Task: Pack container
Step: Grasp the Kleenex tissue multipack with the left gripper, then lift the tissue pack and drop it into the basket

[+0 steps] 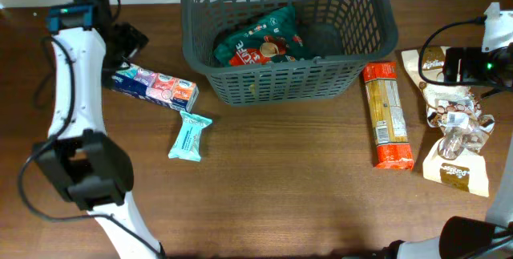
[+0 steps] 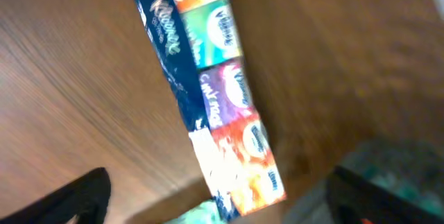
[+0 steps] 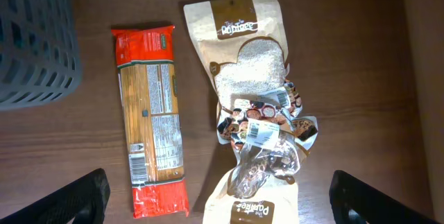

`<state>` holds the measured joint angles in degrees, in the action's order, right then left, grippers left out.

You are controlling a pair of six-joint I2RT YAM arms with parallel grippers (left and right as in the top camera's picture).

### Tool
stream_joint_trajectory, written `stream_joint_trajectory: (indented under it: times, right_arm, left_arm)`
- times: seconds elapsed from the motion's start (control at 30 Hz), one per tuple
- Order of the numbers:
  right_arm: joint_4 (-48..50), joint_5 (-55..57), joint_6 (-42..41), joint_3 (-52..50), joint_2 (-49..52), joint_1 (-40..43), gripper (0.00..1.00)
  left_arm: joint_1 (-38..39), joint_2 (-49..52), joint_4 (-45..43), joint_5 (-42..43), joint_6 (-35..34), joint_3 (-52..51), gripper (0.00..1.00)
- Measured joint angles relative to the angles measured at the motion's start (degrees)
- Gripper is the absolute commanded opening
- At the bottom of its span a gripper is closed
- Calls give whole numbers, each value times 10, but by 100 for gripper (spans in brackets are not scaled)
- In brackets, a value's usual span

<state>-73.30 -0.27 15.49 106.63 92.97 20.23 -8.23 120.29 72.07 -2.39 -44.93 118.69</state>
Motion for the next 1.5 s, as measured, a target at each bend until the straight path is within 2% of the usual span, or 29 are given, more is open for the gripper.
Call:
stream_joint_trajectory:
  times: [0.37,0.7,0.73,0.77,0.83,0.87,0.9,0.93,1.1,1.27,1.37,1.5]
  right_arm:
    - [0,0,0,0,0,0,99]
    - [0,0,0,0,0,0,99]
    - [0,0,0,0,0,0,99]
    - [0,0,0,0,0,0,99]
    - [0,0,0,0,0,0,99]
    - [0,0,0,0,0,0,99]
    - [0,0,0,0,0,0,99]
    - [0,0,0,0,0,0,99]
    - [0,0,0,0,0,0,99]
    - [0,0,0,0,0,0,99]
    - [0,0,0,0,0,0,99]
    - [0,0,0,0,0,0,99]
  left_arm:
    - [0,118,-36,0,-99,-14,100]
    - [0,170,-53,0,-131,-14,99]
    - [0,175,-53,0,-132,-14,93]
    - [0,179,-54,1,-132,-14,79]
    - [0,186,-52,4,-135,-14,36]
    - [0,188,-49,5,-136,-14,22]
    - [0,188,-46,5,-136,-13,8]
    - [0,187,-42,5,-136,-10,2]
    - [-1,182,-32,12,-96,-2,1]
    - [-9,182,37,25,0,23,2]
    - [-16,177,75,28,65,79,2]
    - [-22,144,114,33,143,186,10]
